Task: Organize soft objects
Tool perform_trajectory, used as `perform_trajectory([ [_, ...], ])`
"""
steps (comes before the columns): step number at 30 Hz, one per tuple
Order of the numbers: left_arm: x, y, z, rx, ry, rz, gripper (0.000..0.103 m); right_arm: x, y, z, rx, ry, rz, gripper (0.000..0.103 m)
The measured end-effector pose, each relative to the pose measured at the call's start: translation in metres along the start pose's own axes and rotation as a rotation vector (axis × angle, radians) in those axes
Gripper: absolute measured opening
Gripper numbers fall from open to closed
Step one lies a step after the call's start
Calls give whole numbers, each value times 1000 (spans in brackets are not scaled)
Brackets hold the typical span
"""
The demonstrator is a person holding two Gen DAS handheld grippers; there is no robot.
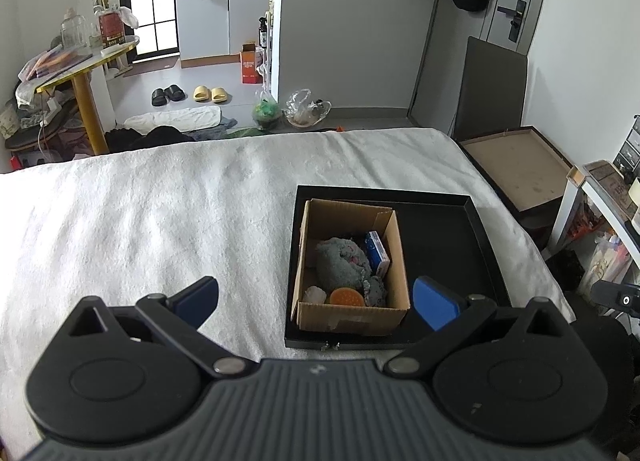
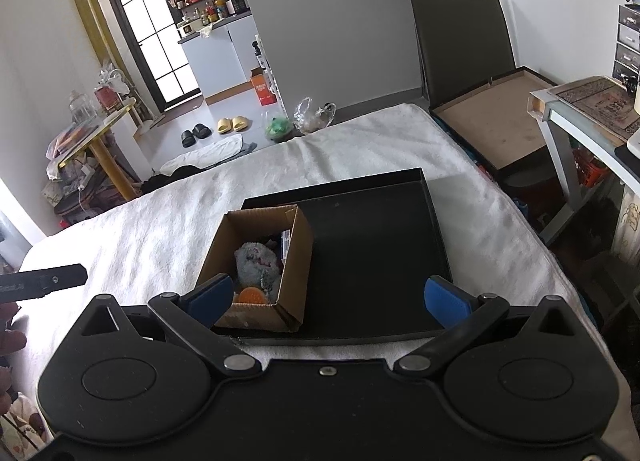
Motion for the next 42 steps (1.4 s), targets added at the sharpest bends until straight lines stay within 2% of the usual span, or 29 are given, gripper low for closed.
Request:
perform_trajectory([
  [42,1,-4,2,-3,-22,-10,103,-11,-3,4,-4,-17,26,103],
])
Point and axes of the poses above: each gripper's, at about its wrist camera, not at the fingertips, and z roughly against the way its jaws point, x to its right, y to its top, the point moved 5 cm from there along -z, roughly the way its jaws point, and after that the axes turned 9 degrees about -x, right-handed, at the moved point
